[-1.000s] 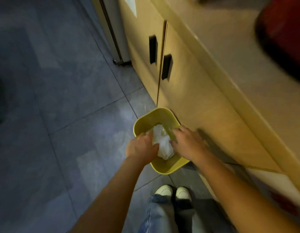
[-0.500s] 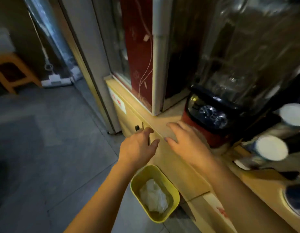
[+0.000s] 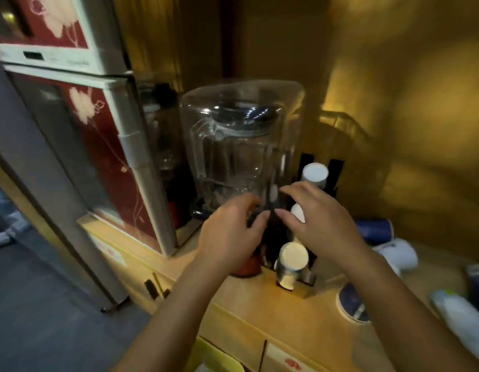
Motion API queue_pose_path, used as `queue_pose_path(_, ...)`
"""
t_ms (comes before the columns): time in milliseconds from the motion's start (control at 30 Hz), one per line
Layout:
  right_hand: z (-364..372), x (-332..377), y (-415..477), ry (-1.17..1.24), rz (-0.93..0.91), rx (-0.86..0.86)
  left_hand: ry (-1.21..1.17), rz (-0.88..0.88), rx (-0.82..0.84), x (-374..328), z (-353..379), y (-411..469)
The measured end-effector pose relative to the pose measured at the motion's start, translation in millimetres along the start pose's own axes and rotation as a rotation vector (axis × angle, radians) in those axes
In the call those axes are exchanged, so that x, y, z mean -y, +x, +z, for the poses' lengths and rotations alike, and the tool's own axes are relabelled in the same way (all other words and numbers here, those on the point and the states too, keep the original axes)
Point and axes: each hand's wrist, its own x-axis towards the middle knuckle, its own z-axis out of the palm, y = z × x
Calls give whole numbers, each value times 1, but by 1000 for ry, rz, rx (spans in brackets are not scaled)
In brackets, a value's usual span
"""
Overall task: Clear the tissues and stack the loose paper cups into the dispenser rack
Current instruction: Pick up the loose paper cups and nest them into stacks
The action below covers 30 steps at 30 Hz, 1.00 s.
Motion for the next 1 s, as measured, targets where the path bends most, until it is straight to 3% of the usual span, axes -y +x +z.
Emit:
queue_pose_path(433,-96,-166,-75,-77,363,-105,-150,219,180,-141,127,58)
queue_pose_path(733,-120,-283,-93,-95,442,-11,-125,139,247,-188,228,105)
queue_pose_path(1000,-91,-341,-107,-142,579,100,-77,-13,444,-149,293,133)
